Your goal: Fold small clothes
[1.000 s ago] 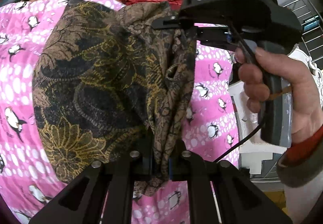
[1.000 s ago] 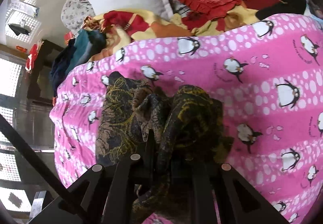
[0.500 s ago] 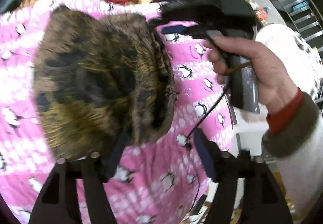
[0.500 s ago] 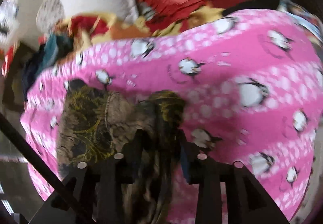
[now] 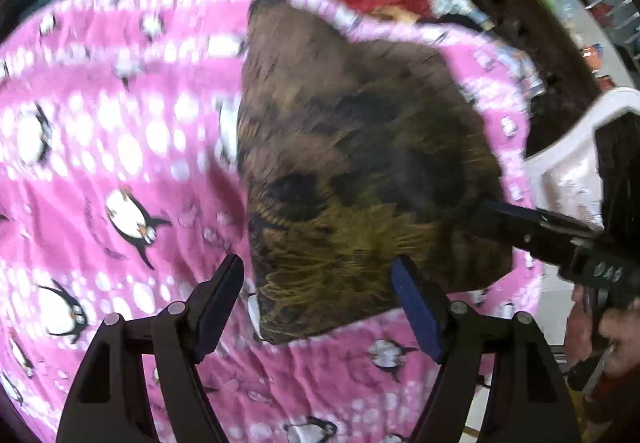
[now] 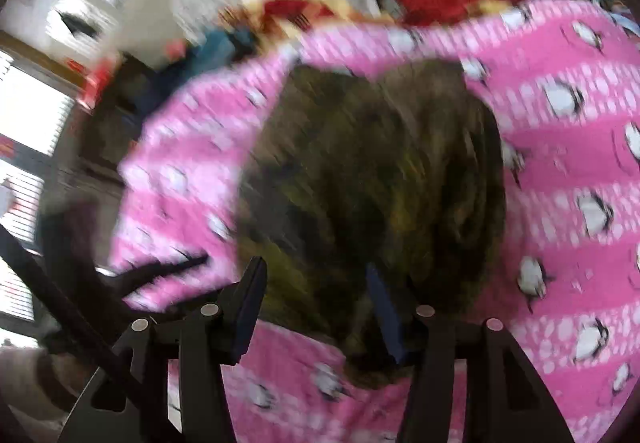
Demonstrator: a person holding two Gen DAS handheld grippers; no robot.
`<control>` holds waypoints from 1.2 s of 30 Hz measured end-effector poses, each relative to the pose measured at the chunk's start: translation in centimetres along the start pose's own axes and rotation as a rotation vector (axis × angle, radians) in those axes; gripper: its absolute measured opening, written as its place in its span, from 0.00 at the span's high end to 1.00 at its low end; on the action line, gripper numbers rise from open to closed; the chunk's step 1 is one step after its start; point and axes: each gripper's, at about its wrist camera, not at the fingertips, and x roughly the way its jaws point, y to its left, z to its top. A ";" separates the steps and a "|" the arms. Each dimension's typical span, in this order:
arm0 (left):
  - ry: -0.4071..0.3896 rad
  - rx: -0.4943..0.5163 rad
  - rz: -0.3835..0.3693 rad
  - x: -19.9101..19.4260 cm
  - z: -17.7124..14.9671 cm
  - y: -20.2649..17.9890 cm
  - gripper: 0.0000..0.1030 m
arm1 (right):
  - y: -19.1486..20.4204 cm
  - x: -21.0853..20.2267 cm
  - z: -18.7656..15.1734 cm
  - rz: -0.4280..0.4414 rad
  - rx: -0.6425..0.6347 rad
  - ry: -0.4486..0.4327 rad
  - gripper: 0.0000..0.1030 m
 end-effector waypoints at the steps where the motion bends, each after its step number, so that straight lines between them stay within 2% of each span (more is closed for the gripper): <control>1: 0.038 -0.017 0.016 1.1 -0.1 0.5 0.27 | -1.4 0.5 -0.5 -0.033 0.038 0.012 0.57; 2: 0.058 -0.034 0.021 1.6 -0.2 1.0 0.27 | -3.4 0.7 -1.0 -0.049 0.119 0.031 0.63; 3: 0.062 -0.048 0.014 1.4 -0.3 1.4 0.27 | -5.6 0.2 -1.7 -0.053 0.227 0.034 0.63; 5: 0.018 -0.044 -0.016 -0.3 -0.4 1.6 0.27 | -7.6 -1.8 -2.4 -0.008 0.302 -0.023 0.60; 7: -0.045 -0.005 -0.018 -2.7 0.0 1.4 0.27 | -7.4 -3.9 -2.0 0.028 0.276 -0.075 0.60; 9: -0.070 0.007 -0.020 -3.7 0.8 1.3 0.25 | -6.1 -5.5 -0.5 0.027 0.212 -0.136 0.54; 10: -0.076 0.003 -0.022 -3.8 1.5 1.2 0.24 | -5.4 -5.8 0.4 0.027 0.189 -0.158 0.54; 15: -0.098 -0.035 -0.051 -2.6 5.3 0.4 0.24 | -3.0 -3.2 6.0 0.076 0.149 -0.205 0.54; 17: -0.099 -0.048 -0.050 -1.5 6.4 0.3 0.24 | -2.8 -1.0 8.3 0.134 0.156 -0.185 0.55; 18: -0.086 -0.061 -0.047 -0.5 7.0 0.4 0.24 | -2.7 -0.3 8.6 0.133 0.162 -0.170 0.56; 19: -0.069 -0.072 -0.042 0.3 7.4 0.6 0.24 | -3.2 1.1 9.2 0.080 0.170 -0.151 0.57; 20: -0.044 -0.083 -0.037 1.2 7.8 1.0 0.24 | -4.0 2.2 9.5 0.036 0.177 -0.138 0.64; 21: -0.029 -0.095 -0.047 1.8 8.0 1.3 0.20 | -5.1 3.1 9.6 -0.010 0.203 -0.125 0.74; 23: -0.049 -0.093 -0.061 1.5 8.1 1.4 0.18 | -7.1 3.5 9.4 -0.070 0.266 -0.130 0.78; 24: -0.035 -0.089 -0.058 1.4 8.2 1.4 0.18 | -8.0 3.1 9.2 -0.064 0.301 -0.141 0.77; 25: -0.028 -0.090 -0.063 1.1 8.1 1.7 0.18 | -8.7 2.2 8.9 -0.043 0.331 -0.156 0.76; 26: -0.035 -0.097 -0.064 0.8 8.0 1.9 0.18 | -8.9 0.9 8.2 0.004 0.342 -0.179 0.68; 27: -0.040 -0.102 -0.064 0.4 7.9 2.2 0.17 | -9.0 0.1 7.7 0.032 0.337 -0.188 0.54; 29: -0.051 -0.116 -0.073 -0.6 7.7 2.8 0.17 | -8.7 -2.1 6.0 0.068 0.319 -0.207 0.36; 32: -0.089 -0.142 -0.090 -1.8 7.4 3.8 0.14 | -8.1 -4.0 3.1 0.121 0.305 -0.227 0.31; 36: -0.095 -0.147 -0.090 -2.0 7.2 4.2 0.13 | -7.8 -3.1 0.5 0.145 0.319 -0.205 0.28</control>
